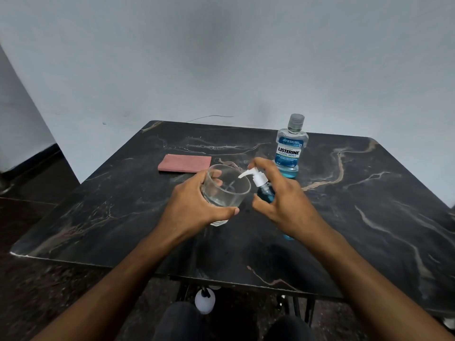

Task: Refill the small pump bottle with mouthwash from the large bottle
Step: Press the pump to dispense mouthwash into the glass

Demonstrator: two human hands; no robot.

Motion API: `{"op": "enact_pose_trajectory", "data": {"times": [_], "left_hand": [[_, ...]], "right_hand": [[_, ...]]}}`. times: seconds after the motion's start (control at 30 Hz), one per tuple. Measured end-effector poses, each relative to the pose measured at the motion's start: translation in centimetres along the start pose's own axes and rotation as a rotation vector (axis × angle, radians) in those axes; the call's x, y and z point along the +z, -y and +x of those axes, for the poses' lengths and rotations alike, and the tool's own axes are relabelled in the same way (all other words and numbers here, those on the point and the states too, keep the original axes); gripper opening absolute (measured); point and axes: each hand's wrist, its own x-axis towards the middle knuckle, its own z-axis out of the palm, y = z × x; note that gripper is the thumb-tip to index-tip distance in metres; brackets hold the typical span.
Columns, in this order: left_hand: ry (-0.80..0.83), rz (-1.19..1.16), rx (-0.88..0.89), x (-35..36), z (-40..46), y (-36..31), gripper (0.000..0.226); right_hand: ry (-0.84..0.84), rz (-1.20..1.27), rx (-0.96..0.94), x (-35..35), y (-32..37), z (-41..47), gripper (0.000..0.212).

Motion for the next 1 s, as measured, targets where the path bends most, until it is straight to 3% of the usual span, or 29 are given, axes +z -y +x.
{"op": "enact_pose_trajectory", "data": {"times": [0.3,0.63,1.0], "left_hand": [[-0.009,0.002,0.01,-0.1,0.0,0.3,0.08],[0.014,-0.05,0.009,0.3,0.3,0.3,0.084],[0.005,-0.075,0.003,0.3,0.2,0.2,0.084]], "right_hand": [[0.016,0.191,-0.006,-0.5,0.5,0.2,0.081],[0.044,0.199,0.019,-1.0,0.9,0.3,0.055],[0.068,0.234,0.009,-1.0,1.1,0.1,0.073]]}}
